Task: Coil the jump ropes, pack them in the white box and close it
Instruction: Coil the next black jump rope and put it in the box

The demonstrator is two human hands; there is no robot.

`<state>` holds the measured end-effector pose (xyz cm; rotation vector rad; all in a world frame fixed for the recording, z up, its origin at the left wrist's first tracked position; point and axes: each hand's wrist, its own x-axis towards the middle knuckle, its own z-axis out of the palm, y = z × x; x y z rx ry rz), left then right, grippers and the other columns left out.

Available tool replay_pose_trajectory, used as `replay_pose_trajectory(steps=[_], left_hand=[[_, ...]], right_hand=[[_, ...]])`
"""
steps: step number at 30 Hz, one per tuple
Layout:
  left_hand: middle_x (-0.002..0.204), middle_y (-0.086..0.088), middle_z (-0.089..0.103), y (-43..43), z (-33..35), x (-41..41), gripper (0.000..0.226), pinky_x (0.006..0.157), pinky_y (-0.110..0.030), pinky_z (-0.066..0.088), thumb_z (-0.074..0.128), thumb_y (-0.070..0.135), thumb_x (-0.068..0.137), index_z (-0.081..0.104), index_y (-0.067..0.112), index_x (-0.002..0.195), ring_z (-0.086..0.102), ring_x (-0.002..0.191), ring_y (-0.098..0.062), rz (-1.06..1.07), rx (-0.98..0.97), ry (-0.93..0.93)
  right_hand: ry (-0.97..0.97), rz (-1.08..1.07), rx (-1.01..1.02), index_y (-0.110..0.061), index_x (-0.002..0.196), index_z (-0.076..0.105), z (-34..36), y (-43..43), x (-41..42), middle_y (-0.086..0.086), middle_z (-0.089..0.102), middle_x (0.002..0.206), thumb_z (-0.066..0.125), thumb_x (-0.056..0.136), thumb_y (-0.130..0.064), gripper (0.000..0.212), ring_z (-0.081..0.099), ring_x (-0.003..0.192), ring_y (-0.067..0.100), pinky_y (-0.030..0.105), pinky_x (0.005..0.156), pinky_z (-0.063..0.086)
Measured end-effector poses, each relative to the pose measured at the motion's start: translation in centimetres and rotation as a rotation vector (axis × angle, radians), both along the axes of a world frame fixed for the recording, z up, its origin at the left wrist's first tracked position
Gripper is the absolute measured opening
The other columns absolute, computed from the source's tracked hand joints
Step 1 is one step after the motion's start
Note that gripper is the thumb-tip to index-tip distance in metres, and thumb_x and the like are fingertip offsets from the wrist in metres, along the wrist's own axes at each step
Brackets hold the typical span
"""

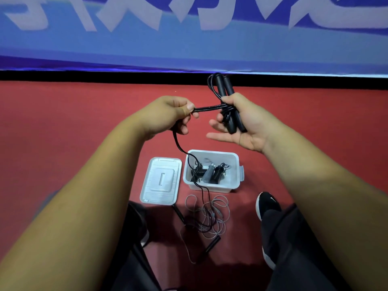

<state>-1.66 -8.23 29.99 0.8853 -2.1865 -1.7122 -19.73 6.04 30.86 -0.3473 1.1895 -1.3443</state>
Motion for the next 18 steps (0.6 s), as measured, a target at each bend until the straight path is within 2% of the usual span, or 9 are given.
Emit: replay_pose_trajectory(steps=[3,5,10,13,16,18], left_hand=[[0.072,-0.001,0.054,-0.1,-0.1,0.1,0.028,0.068,-0.029,0.058,0.052,0.025,0.11,0.072,0.01,0.099,0.06,0.064,-0.019,0.005,-0.014,-0.007],[0.072,-0.001,0.054,0.0,-0.2,0.2,0.028,0.068,-0.03,0.057,0.051,0.025,0.11,0.072,0.009,0.1,0.057,0.063,-0.017,0.016,-0.03,-0.013],[0.069,0.001,0.051,-0.1,-0.4,0.3,0.03,0.059,-0.029,0.044,0.052,0.027,0.11,0.073,0.007,0.102,0.041,0.057,-0.013,0.03,-0.058,-0.025],[0.067,0.002,0.049,-0.3,-0.6,0.2,0.033,0.055,-0.028,0.036,0.057,0.031,0.107,0.073,0.002,0.102,0.04,0.057,-0.013,0.075,-0.054,-0.03],[0.067,0.003,0.05,-0.5,-1.0,0.2,0.041,0.055,-0.029,0.034,0.06,0.035,0.105,0.064,-0.006,0.107,0.039,0.056,-0.013,0.12,-0.035,-0.029],[0.067,0.003,0.05,-0.5,-1.0,0.2,0.04,0.056,-0.029,0.034,0.058,0.035,0.106,0.067,-0.003,0.106,0.039,0.055,-0.013,0.138,-0.02,-0.019]], right_hand=[[0.06,-0.004,0.057,-0.011,0.092,0.058,-0.4,-0.2,0.0,0.007,0.06,0.082,0.061,0.102,-0.036,0.026,0.056,0.054,0.011,0.027,0.048,0.056],[0.062,-0.001,0.077,-0.011,0.096,0.056,-0.8,-0.3,0.2,0.009,0.061,0.085,0.061,0.1,-0.036,0.025,0.049,0.051,0.009,0.02,0.04,0.045],[0.024,-0.036,0.04,-0.012,0.101,0.053,-1.6,-0.6,0.8,0.006,0.057,0.079,0.06,0.1,-0.029,0.019,0.044,0.05,0.009,0.019,0.037,0.033],[0.026,-0.036,0.012,-0.012,0.103,0.053,-1.7,-0.6,1.0,0.008,0.057,0.079,0.062,0.101,-0.025,0.016,0.042,0.05,0.01,0.02,0.037,0.03],[0.033,-0.006,-0.023,-0.012,0.105,0.053,-1.6,-0.4,1.5,0.007,0.057,0.077,0.061,0.102,-0.021,0.013,0.041,0.051,0.011,0.02,0.038,0.028],[0.044,0.026,-0.036,-0.011,0.107,0.054,-1.7,-0.4,1.6,0.008,0.058,0.08,0.061,0.103,-0.02,0.011,0.042,0.053,0.012,0.021,0.039,0.03]])
